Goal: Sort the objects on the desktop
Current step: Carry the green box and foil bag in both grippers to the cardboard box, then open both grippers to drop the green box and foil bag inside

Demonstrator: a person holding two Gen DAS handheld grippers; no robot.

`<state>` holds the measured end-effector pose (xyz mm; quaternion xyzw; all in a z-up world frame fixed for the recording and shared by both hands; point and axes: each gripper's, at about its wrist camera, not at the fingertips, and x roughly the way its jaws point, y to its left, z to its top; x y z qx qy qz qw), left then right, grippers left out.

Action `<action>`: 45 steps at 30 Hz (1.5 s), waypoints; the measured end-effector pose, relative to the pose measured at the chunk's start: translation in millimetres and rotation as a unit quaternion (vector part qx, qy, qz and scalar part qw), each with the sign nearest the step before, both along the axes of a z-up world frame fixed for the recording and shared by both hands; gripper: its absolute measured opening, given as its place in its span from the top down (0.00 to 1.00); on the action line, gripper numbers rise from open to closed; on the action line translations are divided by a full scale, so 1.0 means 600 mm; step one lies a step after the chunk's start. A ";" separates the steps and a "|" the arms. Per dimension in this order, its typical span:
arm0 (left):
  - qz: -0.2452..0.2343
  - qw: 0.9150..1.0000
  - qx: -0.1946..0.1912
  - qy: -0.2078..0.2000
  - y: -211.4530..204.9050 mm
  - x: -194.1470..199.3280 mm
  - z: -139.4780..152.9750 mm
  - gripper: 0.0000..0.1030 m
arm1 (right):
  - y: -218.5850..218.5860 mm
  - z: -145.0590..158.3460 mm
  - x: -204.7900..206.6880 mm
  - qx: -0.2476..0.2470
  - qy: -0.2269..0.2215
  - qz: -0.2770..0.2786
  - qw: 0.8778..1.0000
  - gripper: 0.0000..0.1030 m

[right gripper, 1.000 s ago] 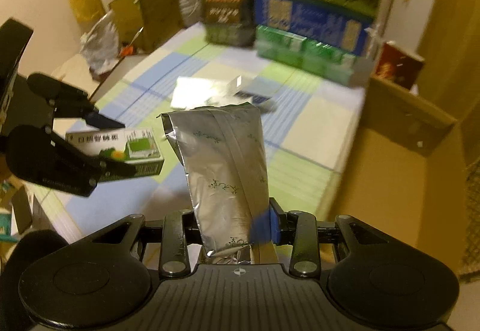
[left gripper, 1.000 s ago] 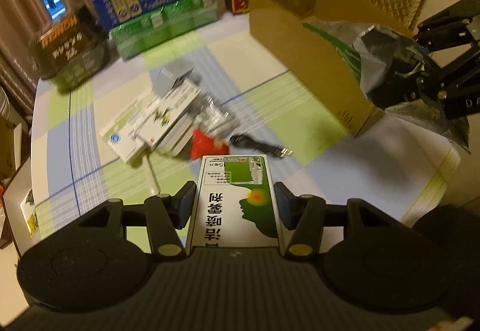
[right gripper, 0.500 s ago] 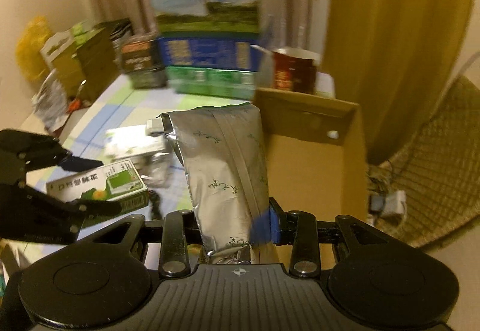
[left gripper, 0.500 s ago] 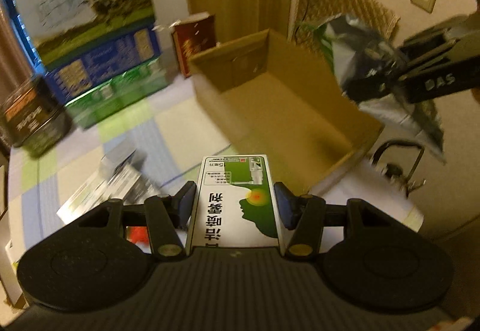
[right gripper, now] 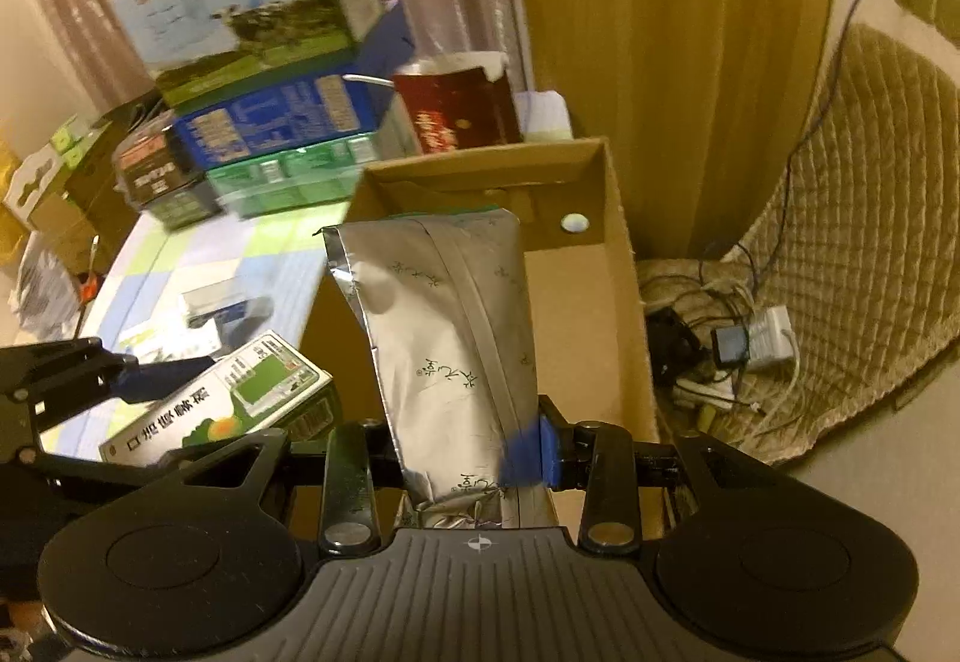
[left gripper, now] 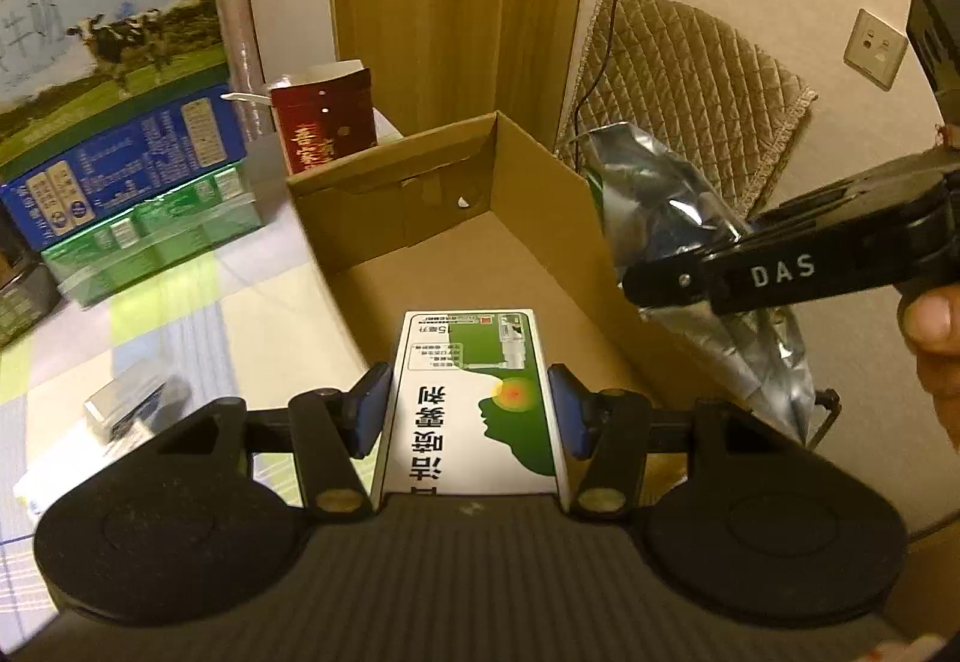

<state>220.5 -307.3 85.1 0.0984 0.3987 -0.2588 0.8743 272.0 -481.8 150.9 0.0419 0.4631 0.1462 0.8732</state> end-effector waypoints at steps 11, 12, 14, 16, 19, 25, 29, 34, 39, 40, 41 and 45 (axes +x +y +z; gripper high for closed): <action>0.011 1.000 -0.028 0.004 -0.040 0.037 -0.046 0.51 | -0.025 -0.034 0.044 0.013 0.015 -0.019 1.000 0.68; 0.011 1.000 -0.028 0.002 -0.042 0.039 -0.048 0.51 | -0.026 -0.035 0.047 0.014 0.016 -0.021 1.000 0.68; 0.013 0.999 -0.034 0.003 -0.043 0.043 -0.053 0.51 | -0.027 -0.037 0.052 0.015 0.016 -0.023 1.000 0.68; 0.017 0.999 -0.035 0.005 -0.041 0.046 -0.055 0.51 | -0.027 -0.041 0.056 0.016 0.017 -0.025 0.999 0.68; 0.014 1.000 -0.026 -0.004 -0.034 0.042 -0.054 0.51 | -0.026 -0.046 0.058 0.018 0.020 -0.025 0.999 0.68; 0.021 0.999 -0.024 -0.005 -0.001 0.033 -0.053 0.51 | -0.021 -0.062 0.063 0.020 0.029 -0.034 0.999 0.68; 0.029 0.999 -0.026 -0.005 0.023 0.028 -0.053 0.51 | -0.019 -0.068 0.067 0.026 0.033 -0.037 0.998 0.57; 0.034 0.999 -0.027 -0.004 0.045 0.019 -0.054 0.49 | -0.012 -0.058 0.055 0.018 0.018 -0.033 0.999 0.30; 0.041 0.999 -0.026 -0.001 0.067 0.007 -0.054 0.40 | -0.009 -0.052 0.031 0.016 0.016 -0.033 0.999 0.27; 0.042 0.999 -0.024 -0.002 0.070 0.002 -0.054 0.40 | -0.007 -0.050 0.024 0.014 0.015 -0.032 0.999 0.25; 0.043 0.999 -0.021 -0.003 0.073 -0.002 -0.053 0.40 | -0.004 -0.047 0.016 0.012 0.014 -0.030 0.999 0.22; 0.050 0.999 -0.014 -0.010 0.091 -0.023 -0.047 0.29 | 0.007 -0.035 -0.016 0.001 0.003 -0.024 1.000 0.14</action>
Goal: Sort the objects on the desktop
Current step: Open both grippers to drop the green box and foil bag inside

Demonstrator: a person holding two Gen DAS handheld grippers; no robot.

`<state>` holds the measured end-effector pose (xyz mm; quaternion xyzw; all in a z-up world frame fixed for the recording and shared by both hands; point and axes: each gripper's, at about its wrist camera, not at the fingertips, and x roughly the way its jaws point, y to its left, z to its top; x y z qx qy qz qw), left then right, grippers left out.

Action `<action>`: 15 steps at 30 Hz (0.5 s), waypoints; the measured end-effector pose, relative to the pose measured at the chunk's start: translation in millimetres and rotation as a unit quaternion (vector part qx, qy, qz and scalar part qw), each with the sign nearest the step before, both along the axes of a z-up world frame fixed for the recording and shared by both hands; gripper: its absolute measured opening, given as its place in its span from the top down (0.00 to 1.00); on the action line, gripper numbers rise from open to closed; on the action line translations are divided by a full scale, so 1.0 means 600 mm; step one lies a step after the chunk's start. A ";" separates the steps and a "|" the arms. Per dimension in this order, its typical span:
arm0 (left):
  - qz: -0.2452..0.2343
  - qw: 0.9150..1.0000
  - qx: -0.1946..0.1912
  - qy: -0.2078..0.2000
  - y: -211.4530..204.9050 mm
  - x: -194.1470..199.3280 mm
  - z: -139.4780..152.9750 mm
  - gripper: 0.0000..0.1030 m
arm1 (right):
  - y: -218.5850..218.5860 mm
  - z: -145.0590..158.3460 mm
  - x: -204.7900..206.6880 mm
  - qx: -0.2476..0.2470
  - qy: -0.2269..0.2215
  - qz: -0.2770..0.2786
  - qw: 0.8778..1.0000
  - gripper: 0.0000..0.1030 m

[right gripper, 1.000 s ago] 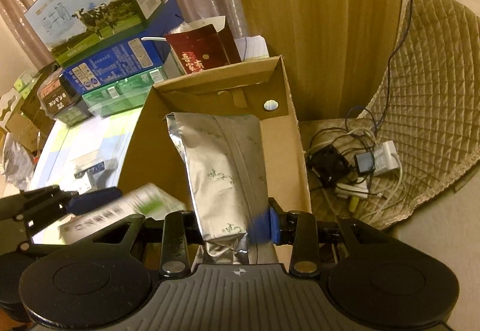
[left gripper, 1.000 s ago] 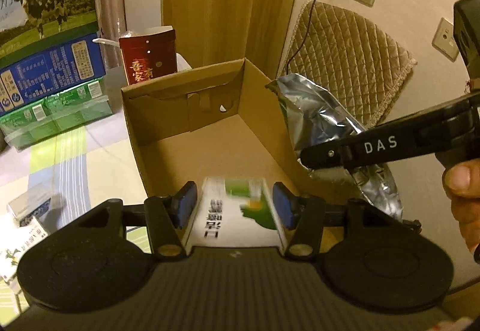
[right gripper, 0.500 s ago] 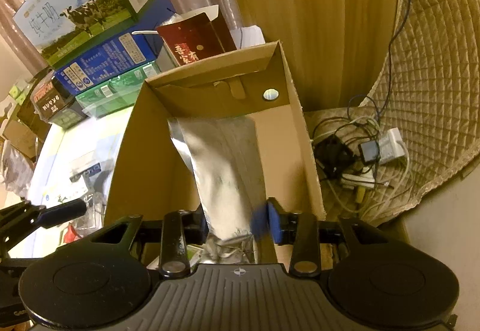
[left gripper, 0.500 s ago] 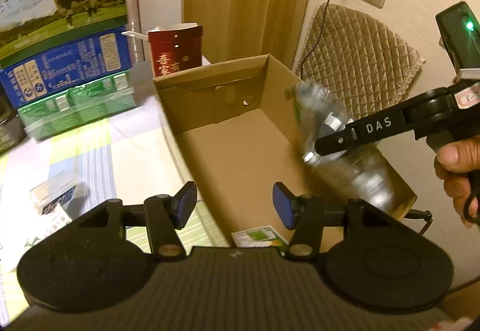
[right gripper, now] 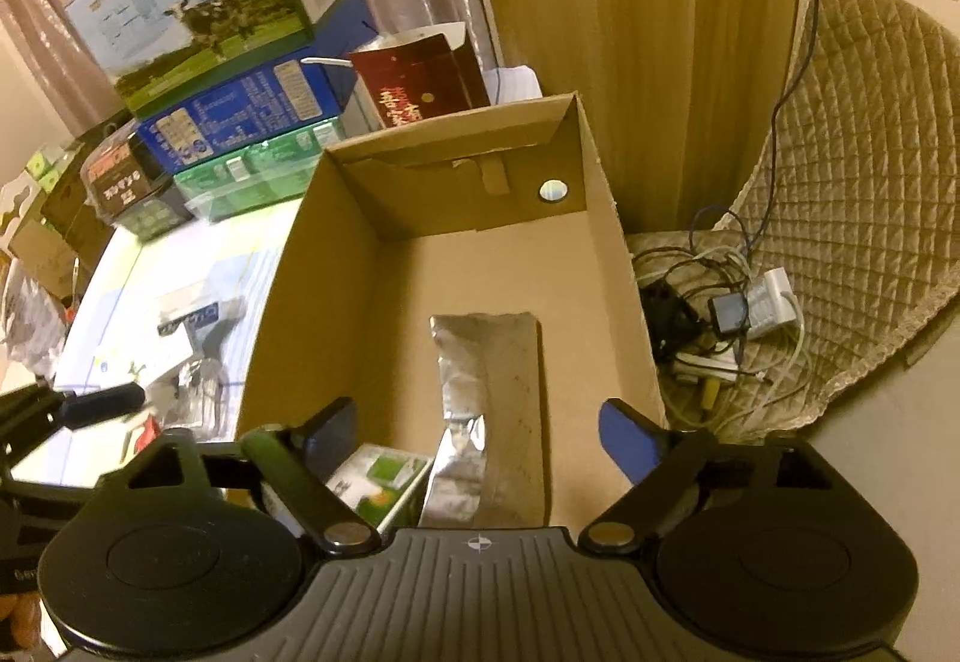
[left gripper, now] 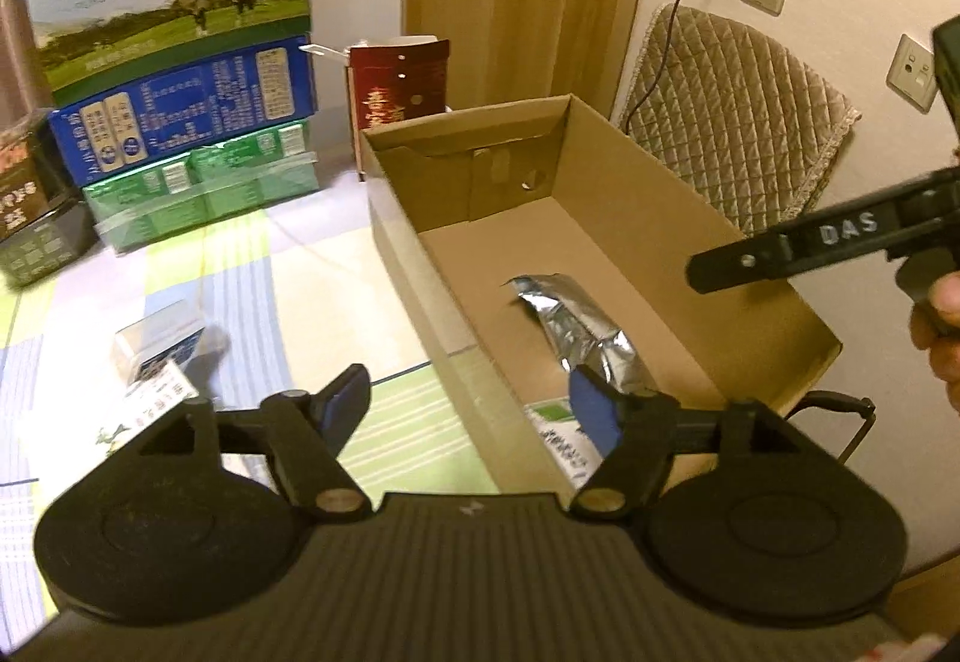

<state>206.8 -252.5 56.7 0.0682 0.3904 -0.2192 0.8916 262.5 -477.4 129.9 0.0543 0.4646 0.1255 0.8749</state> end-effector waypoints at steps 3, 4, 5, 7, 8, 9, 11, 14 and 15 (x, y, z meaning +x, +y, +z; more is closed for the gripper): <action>0.006 1.000 -0.001 -0.007 0.017 -0.019 0.007 0.19 | 0.010 0.010 -0.025 -0.008 -0.008 0.009 1.000 0.09; 0.008 1.000 -0.001 -0.007 0.023 -0.026 0.010 0.19 | 0.014 0.014 -0.035 -0.012 -0.012 0.012 1.000 0.08; 0.010 1.000 -0.001 -0.007 0.028 -0.030 0.012 0.18 | 0.018 0.017 -0.042 -0.014 -0.015 0.015 1.000 0.07; 0.017 1.000 -0.001 -0.010 0.041 -0.043 0.017 0.11 | 0.027 0.025 -0.060 -0.019 -0.021 0.022 0.999 0.06; 0.020 1.000 0.000 -0.013 0.048 -0.049 0.020 0.09 | 0.031 0.028 -0.068 -0.020 -0.024 0.026 0.999 0.06; 0.023 1.000 0.000 -0.017 0.056 -0.056 0.023 0.06 | 0.036 0.032 -0.077 -0.023 -0.028 0.030 0.999 0.05; 0.030 0.999 0.004 -0.026 0.070 -0.069 0.029 0.01 | 0.047 0.040 -0.095 -0.027 -0.036 0.037 0.998 0.03; 0.038 0.999 0.009 -0.032 0.096 -0.086 0.035 0.01 | 0.066 0.046 -0.119 -0.035 -0.045 0.052 0.997 0.02; 0.042 0.999 0.009 -0.031 0.107 -0.090 0.037 0.01 | 0.073 0.048 -0.126 -0.038 -0.047 0.057 0.997 0.02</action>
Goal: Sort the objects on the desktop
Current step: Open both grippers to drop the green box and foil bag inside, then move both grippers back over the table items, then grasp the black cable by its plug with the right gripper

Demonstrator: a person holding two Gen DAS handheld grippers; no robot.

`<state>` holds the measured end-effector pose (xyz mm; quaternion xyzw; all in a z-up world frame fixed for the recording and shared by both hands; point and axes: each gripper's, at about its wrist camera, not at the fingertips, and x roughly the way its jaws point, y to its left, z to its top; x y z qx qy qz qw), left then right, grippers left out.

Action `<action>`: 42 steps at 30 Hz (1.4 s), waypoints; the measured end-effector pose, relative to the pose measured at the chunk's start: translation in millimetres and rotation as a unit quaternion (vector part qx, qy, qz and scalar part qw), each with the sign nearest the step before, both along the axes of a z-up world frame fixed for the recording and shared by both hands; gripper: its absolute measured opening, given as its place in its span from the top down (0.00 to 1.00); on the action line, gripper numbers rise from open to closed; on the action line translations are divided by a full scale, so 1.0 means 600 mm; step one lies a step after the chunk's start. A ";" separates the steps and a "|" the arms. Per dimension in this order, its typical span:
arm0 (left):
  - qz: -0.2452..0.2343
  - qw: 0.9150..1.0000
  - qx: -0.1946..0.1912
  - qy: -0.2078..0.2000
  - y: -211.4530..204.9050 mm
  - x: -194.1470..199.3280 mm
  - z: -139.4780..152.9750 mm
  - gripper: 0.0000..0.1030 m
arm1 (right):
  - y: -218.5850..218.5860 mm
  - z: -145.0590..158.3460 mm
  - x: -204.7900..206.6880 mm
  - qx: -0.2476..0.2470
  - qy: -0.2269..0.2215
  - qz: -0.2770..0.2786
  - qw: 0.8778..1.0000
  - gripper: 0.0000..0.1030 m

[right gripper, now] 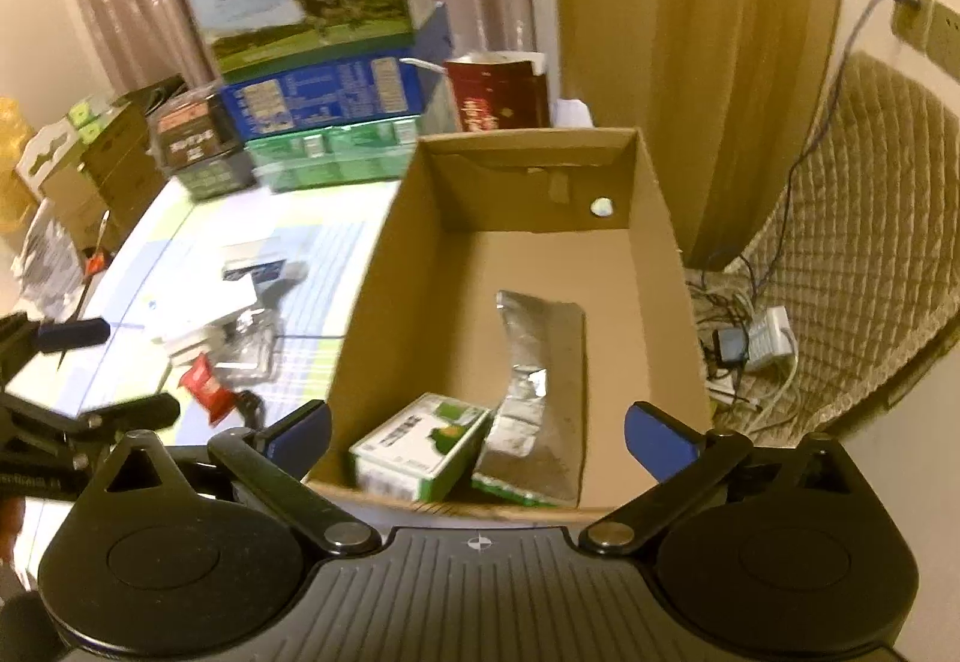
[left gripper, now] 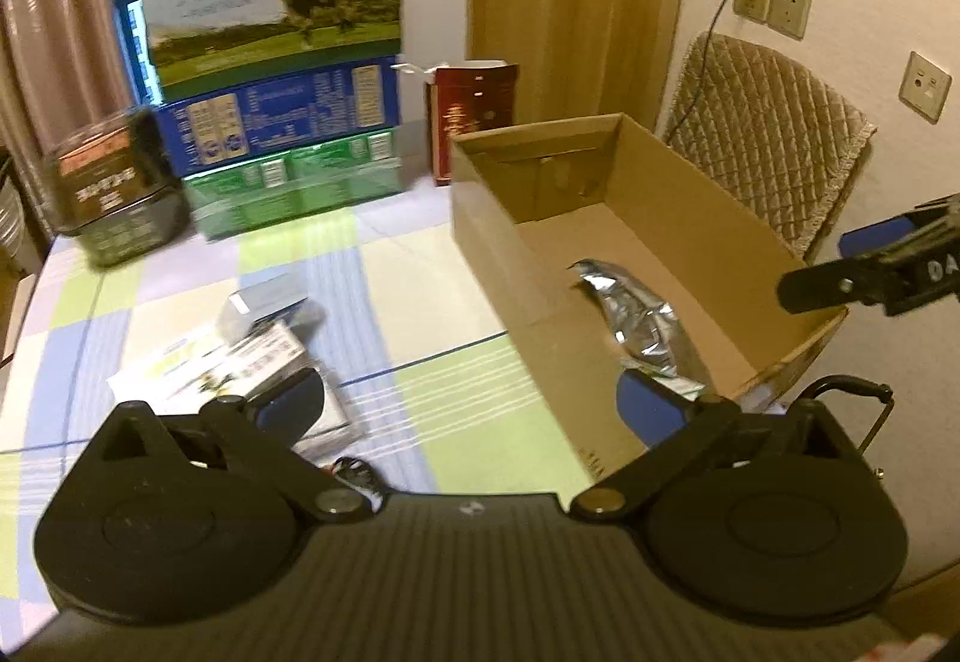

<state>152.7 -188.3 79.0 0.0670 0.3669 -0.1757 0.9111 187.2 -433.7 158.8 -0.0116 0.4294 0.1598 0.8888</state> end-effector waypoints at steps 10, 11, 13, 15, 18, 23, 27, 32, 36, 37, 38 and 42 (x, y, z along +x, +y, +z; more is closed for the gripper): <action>0.057 0.998 0.016 -0.011 0.145 -0.041 0.020 0.01 | 0.078 0.011 -0.055 -0.002 -0.022 0.054 0.998 0.02; 0.063 0.998 0.016 -0.008 0.162 -0.045 0.020 0.01 | 0.090 0.012 -0.060 -0.002 -0.025 0.062 0.998 0.02; 0.076 0.997 0.014 -0.004 0.195 -0.054 0.018 0.01 | 0.111 0.014 -0.066 -0.003 -0.030 0.075 0.997 0.02; 0.090 0.996 0.015 0.000 0.227 -0.062 0.015 0.01 | 0.135 0.016 -0.074 -0.003 -0.037 0.091 0.995 0.02; 0.105 0.994 0.017 0.003 0.264 -0.076 0.007 0.01 | 0.169 0.016 -0.089 -0.004 -0.049 0.117 0.992 0.02; 0.121 0.993 0.010 0.013 0.305 -0.093 -0.011 0.01 | 0.227 0.000 -0.105 -0.012 -0.056 0.157 0.986 0.02; 0.124 0.992 0.008 0.016 0.322 -0.095 -0.026 0.01 | 0.263 -0.024 -0.109 -0.018 -0.048 0.174 0.983 0.02; 0.123 0.992 0.007 0.014 0.325 -0.088 -0.047 0.01 | 0.297 -0.070 -0.105 -0.026 -0.034 0.179 0.983 0.04; 0.126 0.992 -0.003 0.029 0.323 -0.072 -0.078 0.01 | 0.316 -0.114 -0.092 -0.033 -0.023 0.175 0.984 0.16; 0.126 0.992 -0.002 0.030 0.321 -0.067 -0.087 0.01 | 0.322 -0.130 -0.085 -0.032 -0.019 0.174 0.984 0.20; 0.125 0.992 0.000 0.031 0.319 -0.062 -0.095 0.01 | 0.324 -0.142 -0.081 -0.030 -0.017 0.172 0.985 0.23; 0.114 0.993 -0.005 0.031 0.313 -0.039 -0.128 0.01 | 0.332 -0.191 -0.055 -0.026 -0.017 0.161 0.986 0.37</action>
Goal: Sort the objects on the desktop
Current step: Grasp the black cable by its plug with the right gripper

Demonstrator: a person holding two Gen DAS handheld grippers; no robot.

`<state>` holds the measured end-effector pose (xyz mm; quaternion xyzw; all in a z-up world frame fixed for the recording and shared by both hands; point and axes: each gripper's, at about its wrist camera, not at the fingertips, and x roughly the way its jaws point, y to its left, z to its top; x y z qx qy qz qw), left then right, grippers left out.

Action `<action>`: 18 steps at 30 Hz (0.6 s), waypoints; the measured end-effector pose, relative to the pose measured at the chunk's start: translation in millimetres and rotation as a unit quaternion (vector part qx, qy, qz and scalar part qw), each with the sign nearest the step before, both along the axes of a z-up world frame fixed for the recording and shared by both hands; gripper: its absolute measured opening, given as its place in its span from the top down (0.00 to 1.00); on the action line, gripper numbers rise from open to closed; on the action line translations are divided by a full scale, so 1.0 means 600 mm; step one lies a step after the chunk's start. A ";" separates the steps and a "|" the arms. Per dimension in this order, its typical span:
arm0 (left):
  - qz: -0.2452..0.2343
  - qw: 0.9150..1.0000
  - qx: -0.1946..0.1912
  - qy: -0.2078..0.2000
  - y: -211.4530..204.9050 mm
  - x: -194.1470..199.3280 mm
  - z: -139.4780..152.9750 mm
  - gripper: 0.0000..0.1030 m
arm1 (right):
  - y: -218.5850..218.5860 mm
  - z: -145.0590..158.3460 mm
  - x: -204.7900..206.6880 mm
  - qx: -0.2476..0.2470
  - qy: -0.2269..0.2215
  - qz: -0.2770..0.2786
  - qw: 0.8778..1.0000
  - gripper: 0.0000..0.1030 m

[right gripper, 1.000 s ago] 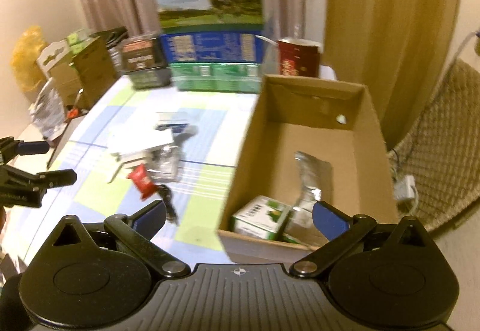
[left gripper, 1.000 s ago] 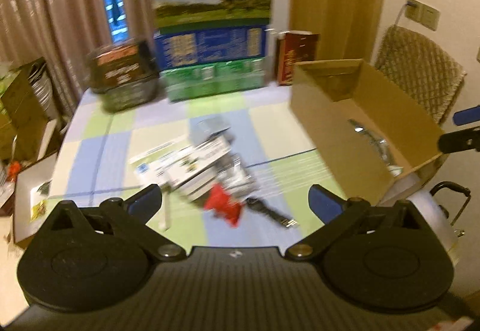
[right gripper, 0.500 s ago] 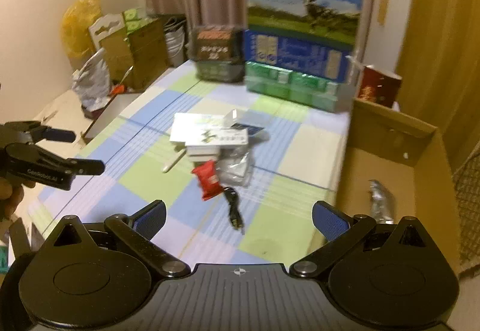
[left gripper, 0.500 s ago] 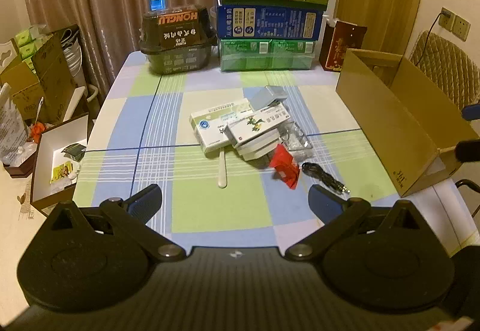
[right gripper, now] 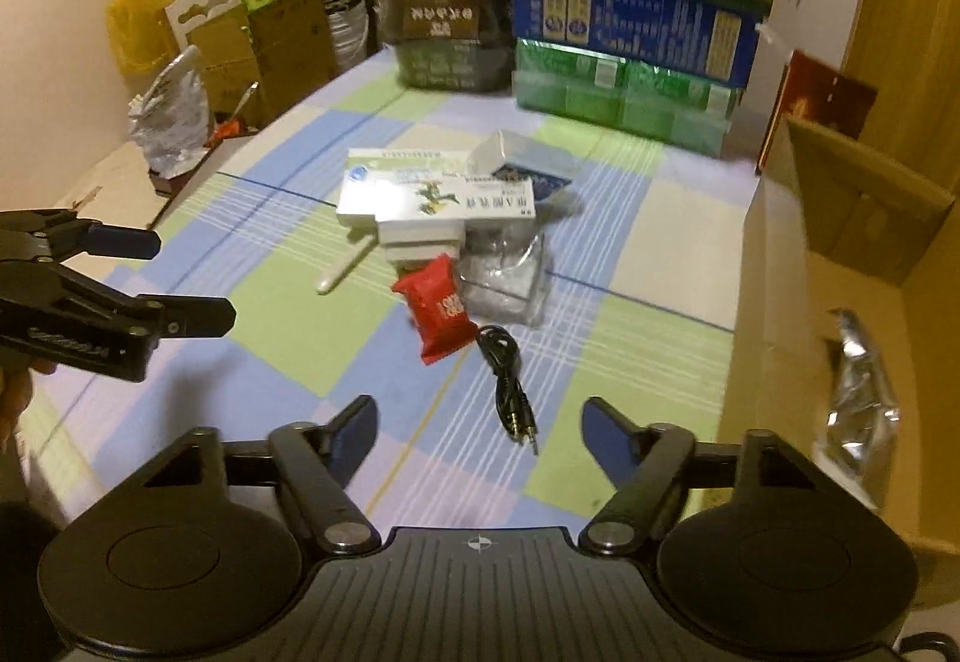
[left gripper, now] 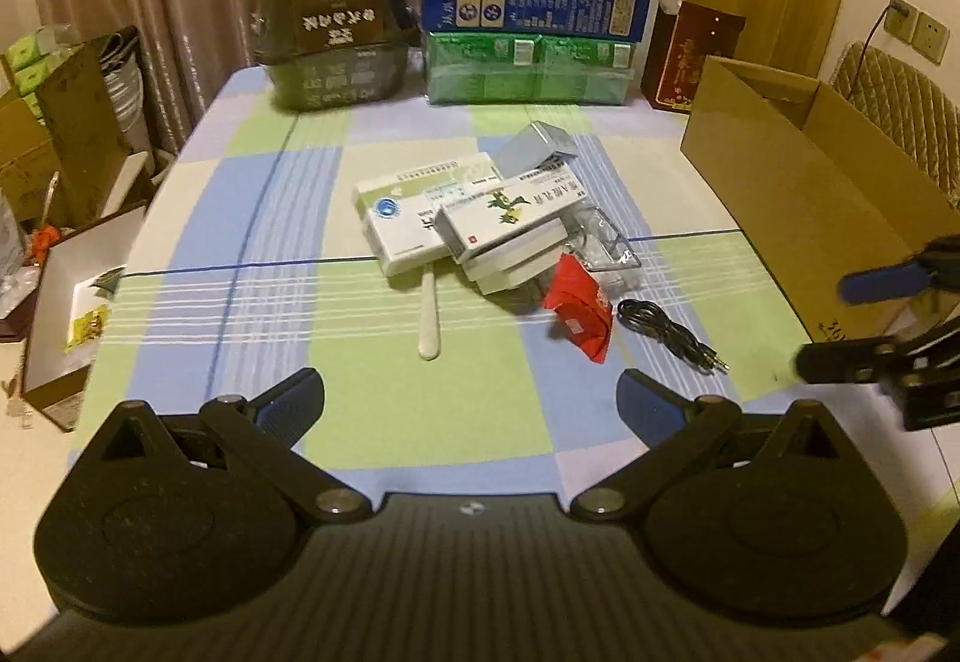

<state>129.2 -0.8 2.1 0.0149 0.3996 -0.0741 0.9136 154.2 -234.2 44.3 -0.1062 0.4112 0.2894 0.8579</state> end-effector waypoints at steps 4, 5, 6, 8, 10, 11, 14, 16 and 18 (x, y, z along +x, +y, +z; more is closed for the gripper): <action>-0.003 1.000 -0.009 0.002 -0.002 0.027 -0.031 0.01 | 0.014 -0.053 0.024 -0.014 -0.014 0.011 1.000 0.50; -0.003 1.000 -0.010 0.002 -0.003 0.034 -0.039 0.01 | 0.017 -0.064 0.028 -0.020 -0.017 0.017 1.000 0.54; -0.004 1.000 -0.014 0.001 -0.004 0.041 -0.046 0.01 | 0.020 -0.075 0.033 -0.026 -0.019 0.022 0.999 0.57; -0.011 1.000 -0.018 -0.001 -0.008 0.054 -0.059 0.01 | 0.023 -0.096 0.041 -0.034 -0.026 0.029 0.999 0.63; -0.022 1.000 -0.012 -0.005 -0.017 0.066 -0.071 0.01 | 0.024 -0.112 0.051 -0.039 -0.029 0.031 0.998 0.66; -0.028 1.000 -0.008 -0.007 -0.023 0.071 -0.078 0.01 | 0.024 -0.119 0.057 -0.041 -0.029 0.032 0.998 0.67; -0.039 0.999 0.003 -0.012 -0.035 0.083 -0.097 0.03 | 0.025 -0.133 0.070 -0.048 -0.029 0.039 0.998 0.68; -0.034 0.999 0.002 -0.016 -0.037 0.089 -0.108 0.08 | 0.029 -0.141 0.076 -0.056 -0.028 0.048 0.997 0.69; -0.032 0.999 -0.011 -0.014 -0.036 0.094 -0.114 0.09 | 0.033 -0.147 0.079 -0.060 -0.029 0.058 0.996 0.71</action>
